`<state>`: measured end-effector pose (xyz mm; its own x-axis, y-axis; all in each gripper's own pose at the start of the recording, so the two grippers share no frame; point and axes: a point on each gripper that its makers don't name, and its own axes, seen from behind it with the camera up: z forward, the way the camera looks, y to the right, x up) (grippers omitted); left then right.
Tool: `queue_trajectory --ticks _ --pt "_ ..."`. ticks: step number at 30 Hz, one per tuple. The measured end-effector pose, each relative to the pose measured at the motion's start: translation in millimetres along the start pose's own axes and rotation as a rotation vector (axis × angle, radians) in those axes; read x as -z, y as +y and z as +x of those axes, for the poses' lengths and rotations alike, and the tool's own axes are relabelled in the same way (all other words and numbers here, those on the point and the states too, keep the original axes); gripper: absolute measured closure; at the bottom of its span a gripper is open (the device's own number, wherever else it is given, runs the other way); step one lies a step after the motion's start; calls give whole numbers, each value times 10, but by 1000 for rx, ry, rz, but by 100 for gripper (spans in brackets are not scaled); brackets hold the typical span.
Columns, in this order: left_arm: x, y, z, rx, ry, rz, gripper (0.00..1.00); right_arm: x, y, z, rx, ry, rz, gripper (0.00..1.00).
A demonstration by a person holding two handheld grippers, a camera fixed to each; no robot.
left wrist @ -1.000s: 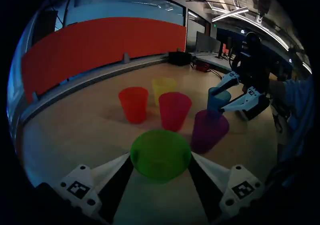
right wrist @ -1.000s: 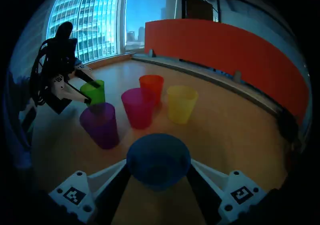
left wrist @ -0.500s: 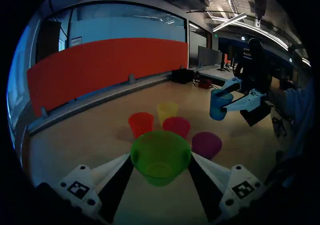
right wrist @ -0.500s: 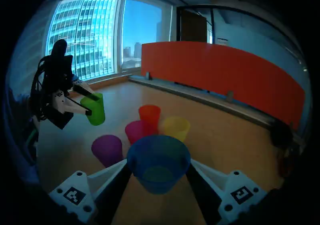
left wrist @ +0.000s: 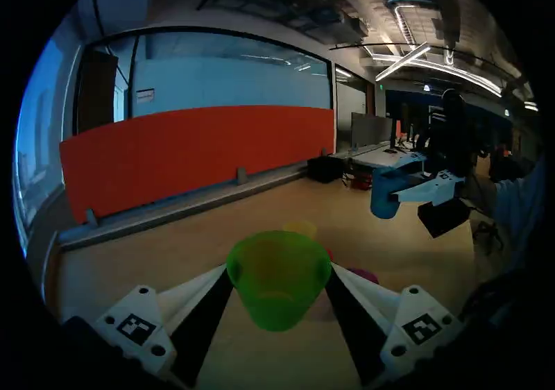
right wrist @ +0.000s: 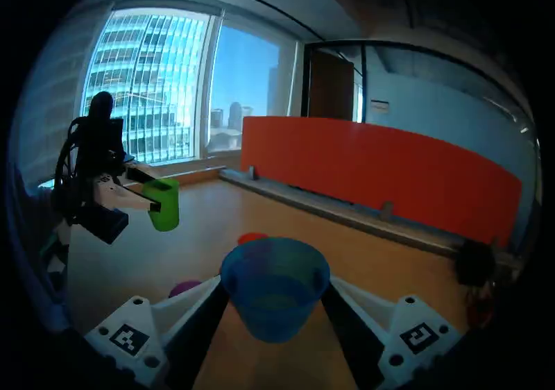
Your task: Pour water
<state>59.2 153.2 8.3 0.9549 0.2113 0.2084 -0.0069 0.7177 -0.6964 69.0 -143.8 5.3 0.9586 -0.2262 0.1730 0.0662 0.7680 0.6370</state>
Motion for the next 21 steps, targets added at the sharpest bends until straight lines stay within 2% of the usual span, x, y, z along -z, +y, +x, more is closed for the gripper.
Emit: queue_trajectory --ticks 5,11,21 --pt "61 -2 235 -2 53 7 12 40 18 228 -4 58 -14 11" --pt "117 55 452 13 112 -5 12 86 27 442 -6 111 -24 10" --pt "130 145 571 11 148 -9 12 142 -17 573 -10 141 -14 11"
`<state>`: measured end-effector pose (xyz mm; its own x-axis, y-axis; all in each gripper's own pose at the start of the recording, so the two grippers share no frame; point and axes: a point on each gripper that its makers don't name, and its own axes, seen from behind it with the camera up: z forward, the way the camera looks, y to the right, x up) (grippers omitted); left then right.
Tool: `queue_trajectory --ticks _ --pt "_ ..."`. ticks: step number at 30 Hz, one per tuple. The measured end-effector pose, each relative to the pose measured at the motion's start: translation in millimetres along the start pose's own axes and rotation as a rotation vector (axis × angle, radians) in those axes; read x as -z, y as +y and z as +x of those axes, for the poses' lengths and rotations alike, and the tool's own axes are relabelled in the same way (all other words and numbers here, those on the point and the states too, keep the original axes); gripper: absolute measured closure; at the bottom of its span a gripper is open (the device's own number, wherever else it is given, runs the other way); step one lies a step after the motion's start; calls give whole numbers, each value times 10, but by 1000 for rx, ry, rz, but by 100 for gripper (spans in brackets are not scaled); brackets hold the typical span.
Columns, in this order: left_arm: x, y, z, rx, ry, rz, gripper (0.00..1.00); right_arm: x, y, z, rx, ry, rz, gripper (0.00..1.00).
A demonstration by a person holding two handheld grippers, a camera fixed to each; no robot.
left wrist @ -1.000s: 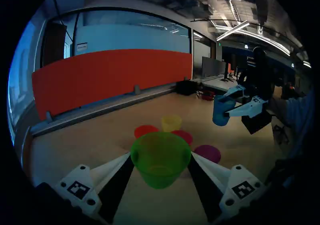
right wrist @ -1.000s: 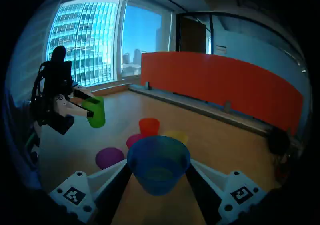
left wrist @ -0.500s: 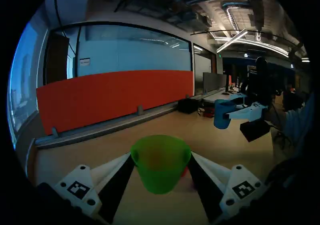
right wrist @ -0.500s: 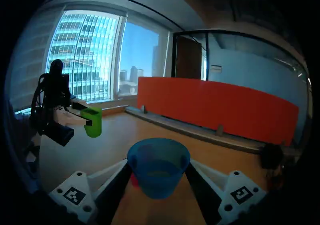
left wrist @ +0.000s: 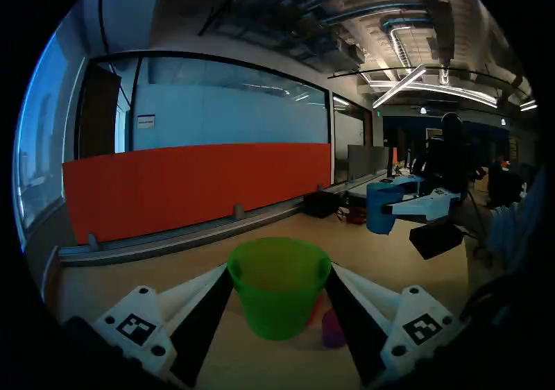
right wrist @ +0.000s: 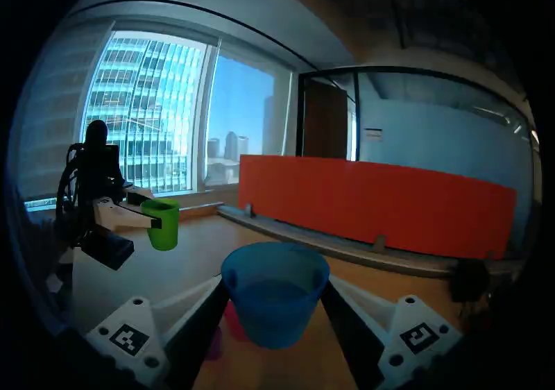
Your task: Pour water
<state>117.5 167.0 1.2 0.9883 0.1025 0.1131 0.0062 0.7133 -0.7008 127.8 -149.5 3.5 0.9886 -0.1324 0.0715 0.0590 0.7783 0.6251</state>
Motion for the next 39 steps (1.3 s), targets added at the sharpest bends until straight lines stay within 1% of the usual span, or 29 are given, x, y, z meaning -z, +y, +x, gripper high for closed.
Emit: queue_trajectory --ticks 8,14,20,23,33,39 --pt "27 72 69 15 19 -10 12 16 -22 74 10 8 6 11" --pt "23 148 41 0 15 -21 13 29 -34 156 24 17 14 11" --pt "6 254 16 -20 16 -37 13 18 -60 240 60 23 29 11" --pt "-4 299 10 -23 18 -45 12 3 -76 291 87 27 35 11" --pt "-30 460 -29 -10 29 -73 13 -73 -158 480 212 39 58 11" --pt "-36 553 -62 -13 24 -88 13 -136 -172 592 290 49 56 11"
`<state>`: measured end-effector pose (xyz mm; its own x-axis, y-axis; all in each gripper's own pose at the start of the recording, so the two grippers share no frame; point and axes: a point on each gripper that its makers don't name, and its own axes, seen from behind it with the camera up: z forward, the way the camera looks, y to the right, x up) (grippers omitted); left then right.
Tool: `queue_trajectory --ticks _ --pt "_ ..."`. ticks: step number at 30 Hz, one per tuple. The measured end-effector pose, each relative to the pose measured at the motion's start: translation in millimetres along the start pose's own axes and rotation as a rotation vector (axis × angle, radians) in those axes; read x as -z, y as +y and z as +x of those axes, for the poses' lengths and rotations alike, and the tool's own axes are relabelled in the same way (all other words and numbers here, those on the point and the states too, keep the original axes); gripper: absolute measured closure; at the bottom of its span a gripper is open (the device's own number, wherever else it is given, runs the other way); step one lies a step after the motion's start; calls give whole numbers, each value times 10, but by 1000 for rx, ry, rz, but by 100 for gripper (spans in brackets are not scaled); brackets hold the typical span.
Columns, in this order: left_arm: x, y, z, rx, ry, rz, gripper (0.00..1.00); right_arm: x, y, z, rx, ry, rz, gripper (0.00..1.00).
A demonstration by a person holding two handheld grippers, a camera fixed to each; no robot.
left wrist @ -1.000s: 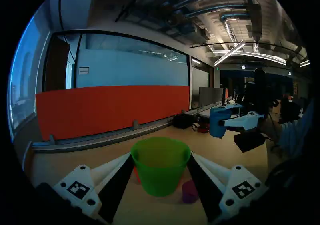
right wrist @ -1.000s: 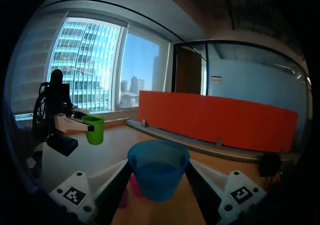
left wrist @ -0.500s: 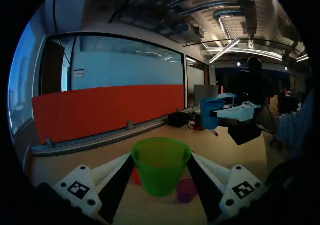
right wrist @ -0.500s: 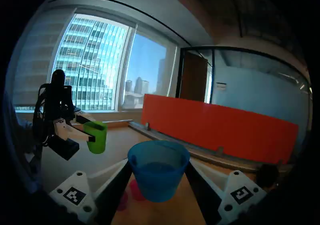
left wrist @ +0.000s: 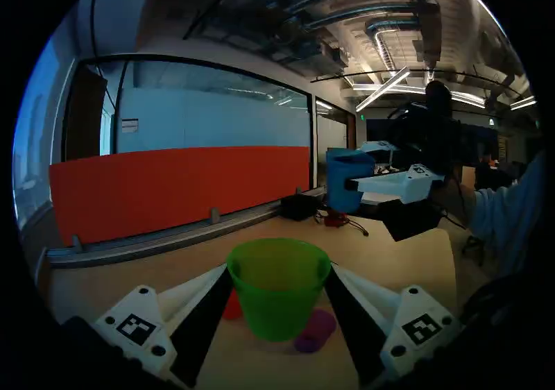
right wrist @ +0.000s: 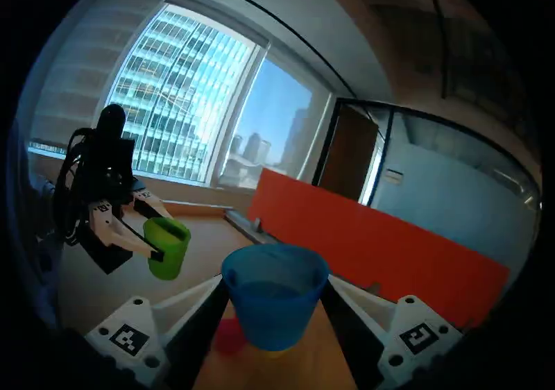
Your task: Pour water
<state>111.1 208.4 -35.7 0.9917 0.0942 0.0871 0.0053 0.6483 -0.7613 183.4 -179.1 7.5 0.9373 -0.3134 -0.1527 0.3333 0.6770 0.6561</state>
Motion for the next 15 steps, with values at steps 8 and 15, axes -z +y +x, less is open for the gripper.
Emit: queue_trajectory --ticks 8,15 --pt "-50 128 3 -2 1 -25 13 -80 60 178 92 14 -4 11" --pt "-99 218 9 -3 5 -46 13 -154 76 329 197 21 -2 11"
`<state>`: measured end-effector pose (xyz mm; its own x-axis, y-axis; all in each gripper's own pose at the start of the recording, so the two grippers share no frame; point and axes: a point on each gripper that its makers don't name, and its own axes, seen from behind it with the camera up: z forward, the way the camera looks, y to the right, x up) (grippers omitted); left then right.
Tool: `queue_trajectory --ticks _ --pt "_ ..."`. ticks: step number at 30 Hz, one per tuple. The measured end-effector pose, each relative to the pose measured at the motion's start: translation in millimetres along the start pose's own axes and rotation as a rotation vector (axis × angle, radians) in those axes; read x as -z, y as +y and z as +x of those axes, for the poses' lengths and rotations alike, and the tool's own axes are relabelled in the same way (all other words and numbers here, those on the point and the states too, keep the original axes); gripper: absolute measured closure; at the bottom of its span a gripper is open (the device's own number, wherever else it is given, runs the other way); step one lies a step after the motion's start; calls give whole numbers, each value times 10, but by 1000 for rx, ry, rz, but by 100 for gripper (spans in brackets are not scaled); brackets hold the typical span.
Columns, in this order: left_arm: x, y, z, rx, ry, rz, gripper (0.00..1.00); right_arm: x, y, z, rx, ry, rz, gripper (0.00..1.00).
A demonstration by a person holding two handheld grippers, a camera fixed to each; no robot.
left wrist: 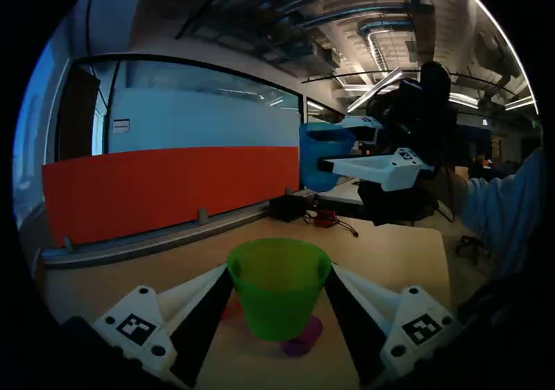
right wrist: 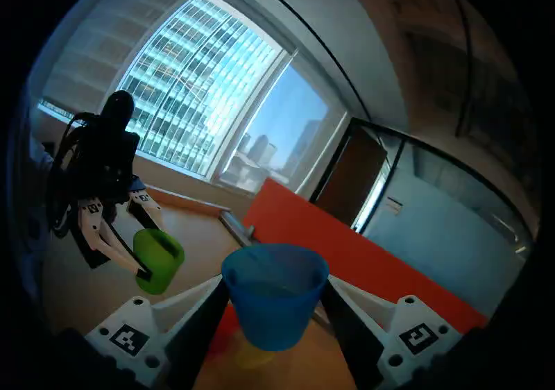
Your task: Pour water
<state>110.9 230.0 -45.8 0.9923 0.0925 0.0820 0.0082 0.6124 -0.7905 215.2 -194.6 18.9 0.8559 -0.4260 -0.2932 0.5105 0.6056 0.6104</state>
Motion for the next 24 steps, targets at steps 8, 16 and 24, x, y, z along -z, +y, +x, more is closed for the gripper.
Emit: queue_trajectory --ticks 8,16,24 --pt "-57 65 -8 -3 2 -17 13 -111 13 111 110 -2 1 11" --pt "-86 115 -1 -3 4 -34 13 -219 15 217 175 1 3 11" --pt "-110 147 -3 -5 7 -45 13 -311 31 323 281 4 -1 11"
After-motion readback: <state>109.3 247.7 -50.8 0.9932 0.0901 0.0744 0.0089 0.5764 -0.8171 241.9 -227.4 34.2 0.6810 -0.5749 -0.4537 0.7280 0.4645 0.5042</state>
